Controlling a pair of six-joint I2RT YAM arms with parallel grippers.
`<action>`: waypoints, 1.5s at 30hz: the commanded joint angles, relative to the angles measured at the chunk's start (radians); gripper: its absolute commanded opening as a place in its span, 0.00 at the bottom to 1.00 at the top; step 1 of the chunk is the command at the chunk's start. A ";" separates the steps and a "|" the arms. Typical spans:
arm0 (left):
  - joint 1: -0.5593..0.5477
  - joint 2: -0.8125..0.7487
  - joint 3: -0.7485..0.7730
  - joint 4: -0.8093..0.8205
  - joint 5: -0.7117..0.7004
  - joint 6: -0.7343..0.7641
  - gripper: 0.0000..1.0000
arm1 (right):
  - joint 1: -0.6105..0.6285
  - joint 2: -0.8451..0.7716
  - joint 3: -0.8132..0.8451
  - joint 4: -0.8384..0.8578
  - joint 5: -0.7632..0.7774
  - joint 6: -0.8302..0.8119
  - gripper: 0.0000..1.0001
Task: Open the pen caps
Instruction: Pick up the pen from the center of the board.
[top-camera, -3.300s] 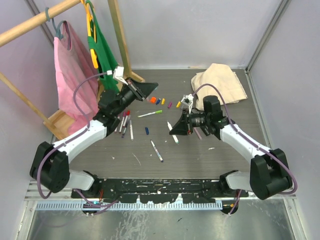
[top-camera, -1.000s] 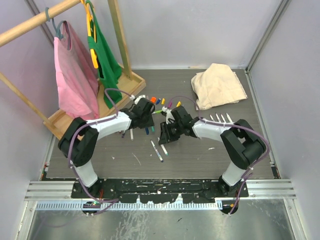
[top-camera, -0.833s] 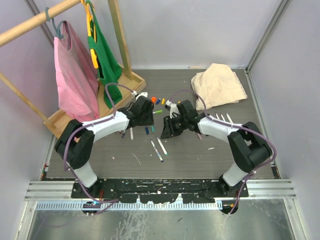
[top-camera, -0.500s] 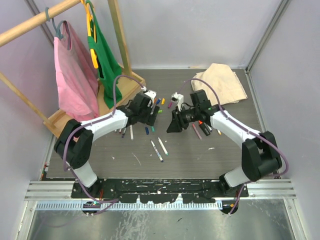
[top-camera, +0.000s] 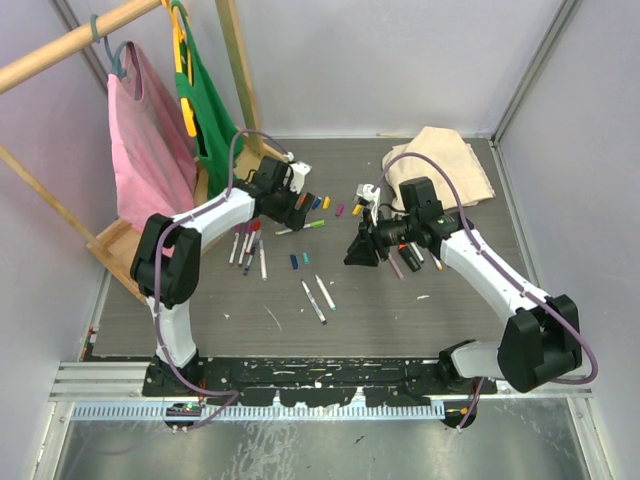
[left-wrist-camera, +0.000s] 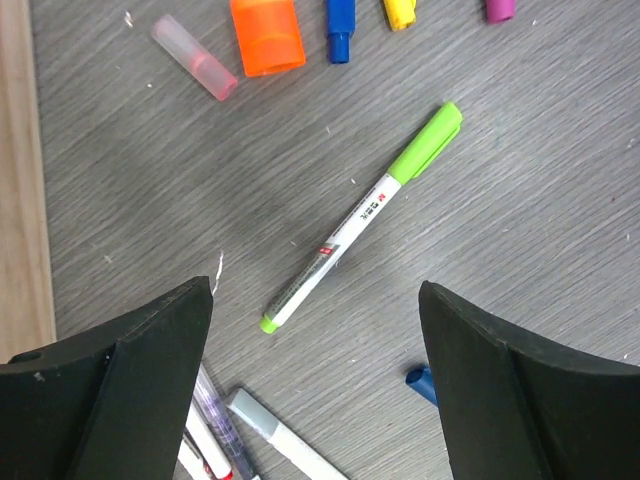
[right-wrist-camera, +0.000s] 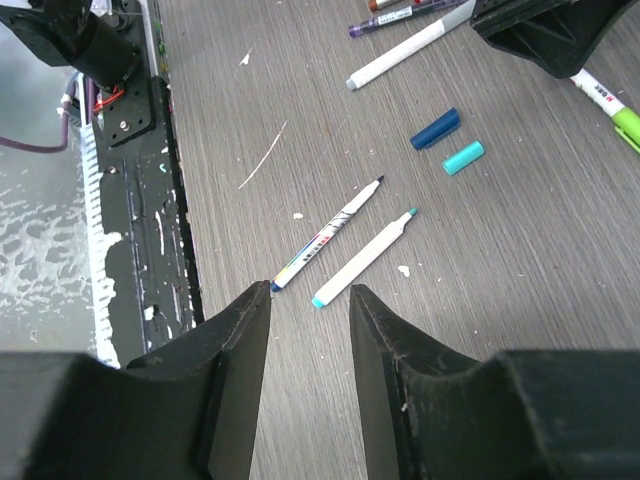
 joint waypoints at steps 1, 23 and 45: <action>0.020 0.030 0.073 -0.059 0.073 0.043 0.85 | -0.007 0.004 0.024 -0.014 -0.026 -0.031 0.44; 0.061 0.181 0.252 -0.201 0.136 0.098 0.77 | -0.006 0.021 0.026 -0.023 -0.024 -0.036 0.44; 0.057 0.269 0.294 -0.288 0.212 0.068 0.42 | -0.009 0.024 0.029 -0.027 -0.013 -0.037 0.44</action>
